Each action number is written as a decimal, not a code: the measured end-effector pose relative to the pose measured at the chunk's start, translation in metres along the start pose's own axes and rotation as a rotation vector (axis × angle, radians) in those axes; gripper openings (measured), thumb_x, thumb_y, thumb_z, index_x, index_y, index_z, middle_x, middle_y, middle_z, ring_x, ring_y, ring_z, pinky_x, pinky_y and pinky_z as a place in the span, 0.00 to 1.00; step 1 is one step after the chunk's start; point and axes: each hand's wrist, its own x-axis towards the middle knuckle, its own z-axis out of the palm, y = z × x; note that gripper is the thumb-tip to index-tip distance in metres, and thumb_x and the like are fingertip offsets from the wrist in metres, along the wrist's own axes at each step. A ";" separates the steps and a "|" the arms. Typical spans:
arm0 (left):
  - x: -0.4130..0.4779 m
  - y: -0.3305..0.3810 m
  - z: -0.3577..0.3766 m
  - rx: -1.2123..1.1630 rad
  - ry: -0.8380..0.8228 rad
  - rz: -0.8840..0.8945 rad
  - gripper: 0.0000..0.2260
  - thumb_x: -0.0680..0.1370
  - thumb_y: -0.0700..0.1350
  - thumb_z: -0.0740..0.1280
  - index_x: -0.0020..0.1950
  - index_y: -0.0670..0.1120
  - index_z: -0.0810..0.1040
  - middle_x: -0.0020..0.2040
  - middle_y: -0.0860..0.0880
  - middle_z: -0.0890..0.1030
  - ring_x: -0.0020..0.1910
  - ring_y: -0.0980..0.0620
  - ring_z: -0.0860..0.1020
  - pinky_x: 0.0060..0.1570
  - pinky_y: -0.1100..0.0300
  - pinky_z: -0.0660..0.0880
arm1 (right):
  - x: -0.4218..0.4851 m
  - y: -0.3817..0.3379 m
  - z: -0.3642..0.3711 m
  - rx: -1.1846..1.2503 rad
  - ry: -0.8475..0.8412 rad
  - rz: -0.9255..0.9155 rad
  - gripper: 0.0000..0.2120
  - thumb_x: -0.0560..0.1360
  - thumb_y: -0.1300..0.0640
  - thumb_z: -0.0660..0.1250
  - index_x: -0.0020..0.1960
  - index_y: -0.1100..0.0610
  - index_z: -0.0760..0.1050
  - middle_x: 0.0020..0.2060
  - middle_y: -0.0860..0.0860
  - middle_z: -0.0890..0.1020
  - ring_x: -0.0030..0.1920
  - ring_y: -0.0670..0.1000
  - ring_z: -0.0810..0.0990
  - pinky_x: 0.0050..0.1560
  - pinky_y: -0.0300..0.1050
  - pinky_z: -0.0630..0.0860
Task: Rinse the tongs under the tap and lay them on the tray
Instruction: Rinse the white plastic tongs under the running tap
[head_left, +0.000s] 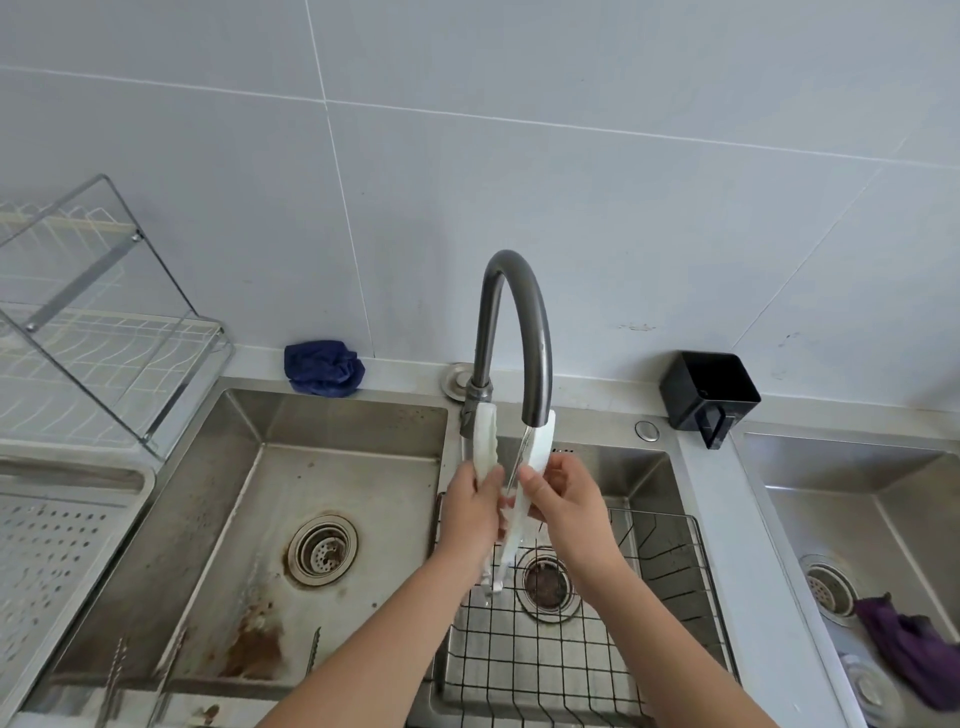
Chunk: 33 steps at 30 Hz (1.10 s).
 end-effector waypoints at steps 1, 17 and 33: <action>0.002 0.000 0.003 0.016 -0.024 0.015 0.06 0.83 0.45 0.65 0.55 0.44 0.79 0.43 0.42 0.84 0.41 0.48 0.85 0.40 0.50 0.83 | -0.002 -0.001 0.002 -0.003 -0.022 -0.025 0.07 0.81 0.55 0.70 0.54 0.58 0.77 0.44 0.61 0.84 0.43 0.57 0.83 0.48 0.53 0.82; 0.008 0.016 0.021 0.065 -0.097 -0.005 0.08 0.78 0.36 0.63 0.54 0.41 0.80 0.50 0.37 0.84 0.41 0.49 0.80 0.38 0.58 0.78 | -0.027 0.011 -0.012 0.050 -0.177 -0.042 0.15 0.80 0.46 0.65 0.63 0.51 0.80 0.57 0.52 0.85 0.60 0.49 0.83 0.58 0.43 0.80; 0.023 0.061 0.016 -0.371 -0.119 -0.158 0.09 0.81 0.45 0.69 0.44 0.40 0.81 0.33 0.45 0.78 0.30 0.47 0.76 0.35 0.55 0.73 | -0.007 0.007 0.009 -0.030 0.028 -0.122 0.26 0.66 0.36 0.77 0.57 0.47 0.76 0.46 0.45 0.84 0.47 0.42 0.82 0.48 0.36 0.78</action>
